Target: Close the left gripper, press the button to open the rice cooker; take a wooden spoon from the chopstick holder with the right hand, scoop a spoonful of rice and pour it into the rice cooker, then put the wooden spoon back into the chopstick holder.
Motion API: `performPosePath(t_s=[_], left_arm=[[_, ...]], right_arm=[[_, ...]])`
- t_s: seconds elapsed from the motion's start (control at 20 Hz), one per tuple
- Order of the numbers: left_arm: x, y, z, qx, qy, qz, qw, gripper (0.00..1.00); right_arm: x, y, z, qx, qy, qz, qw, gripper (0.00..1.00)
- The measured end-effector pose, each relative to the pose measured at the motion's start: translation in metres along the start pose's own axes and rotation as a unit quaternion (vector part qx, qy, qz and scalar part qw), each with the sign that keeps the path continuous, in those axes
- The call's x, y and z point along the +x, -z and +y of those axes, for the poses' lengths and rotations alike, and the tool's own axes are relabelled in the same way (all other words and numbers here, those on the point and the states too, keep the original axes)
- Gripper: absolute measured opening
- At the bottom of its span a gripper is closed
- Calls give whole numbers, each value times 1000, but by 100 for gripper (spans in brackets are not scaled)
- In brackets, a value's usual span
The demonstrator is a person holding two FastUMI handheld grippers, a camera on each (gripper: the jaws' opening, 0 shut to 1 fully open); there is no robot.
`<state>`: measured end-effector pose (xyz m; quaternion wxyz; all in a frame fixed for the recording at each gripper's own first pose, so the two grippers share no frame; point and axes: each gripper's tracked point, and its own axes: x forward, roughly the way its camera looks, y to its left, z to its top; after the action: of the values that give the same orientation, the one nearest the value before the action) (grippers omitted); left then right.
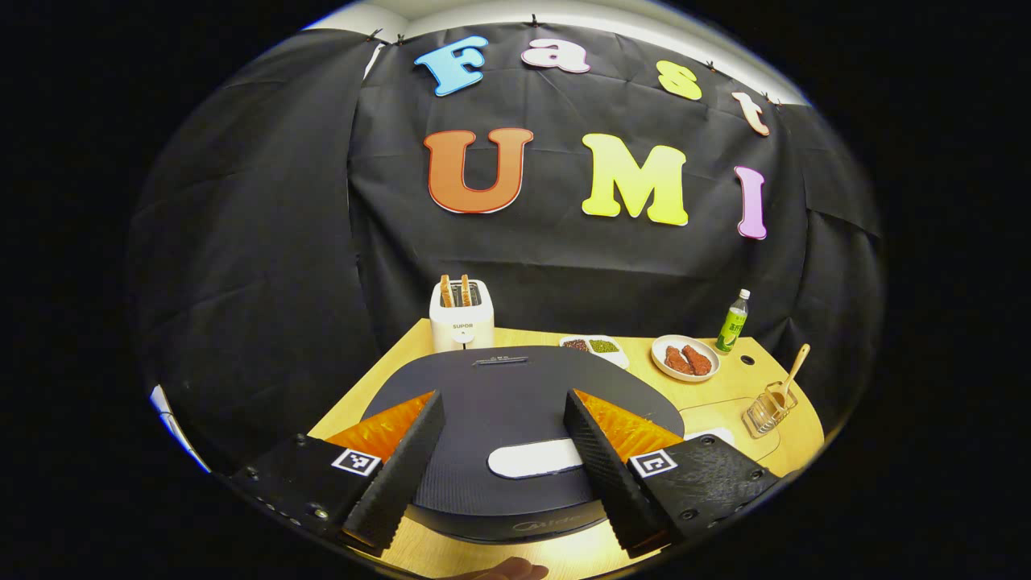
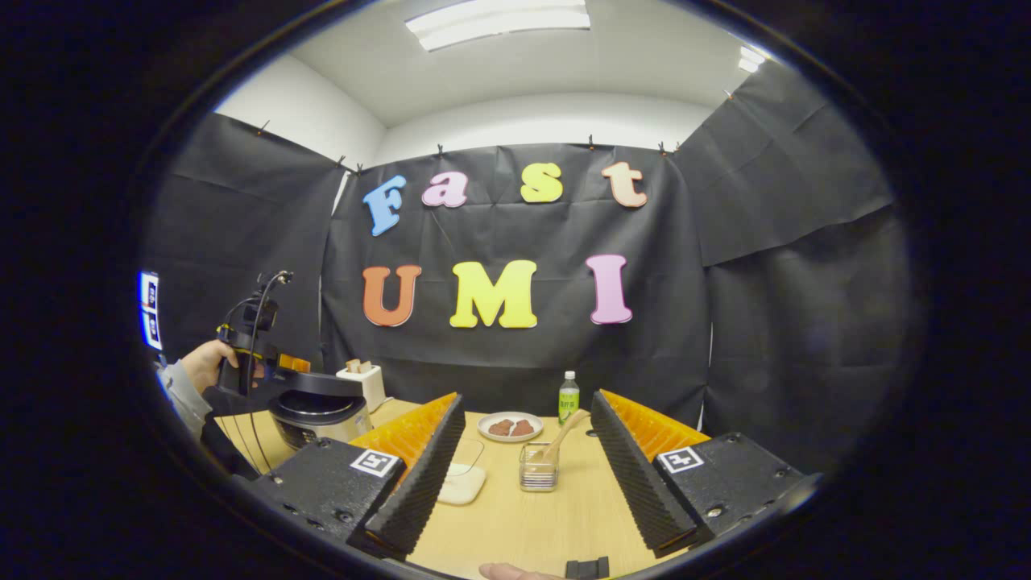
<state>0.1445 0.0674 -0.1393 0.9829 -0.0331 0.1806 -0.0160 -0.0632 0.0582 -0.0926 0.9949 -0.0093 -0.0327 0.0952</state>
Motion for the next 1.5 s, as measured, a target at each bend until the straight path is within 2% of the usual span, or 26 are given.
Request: performPosePath(t_s=[0.3, 0.7, 0.9, 0.95, 1.0, 1.2, 1.5], left_arm=[[2, 42, -5, 13, 8, 60, 998, 98], [-23, 54, -12, 9, -7, 84, 996, 98], [-24, 53, -12, 9, -9, 68, 998, 99], [-23, 53, -12, 6, -9, 63, 998, 99], [-24, 53, -13, 6, -9, 58, 998, 98], [-22, 56, -13, 18, -13, 36, 999, 98], [-21, 57, -11, 7, -23, 2, 1000, 98]], right_arm=[[4, 4, 22, -18, -14, 7, 1000, 100], [-3, 0, 21, -25, -10, -2, 1000, 100], [-8, 0, 20, -19, -12, 4, 1000, 100], [-10, -3, 14, -17, -2, 1, 1000, 92], [-12, -6, 12, -15, 3, -1, 1000, 100], [-19, -13, 12, -1, 3, -15, 1000, 100], [-21, -15, -3, 14, 26, -7, 1000, 100]])
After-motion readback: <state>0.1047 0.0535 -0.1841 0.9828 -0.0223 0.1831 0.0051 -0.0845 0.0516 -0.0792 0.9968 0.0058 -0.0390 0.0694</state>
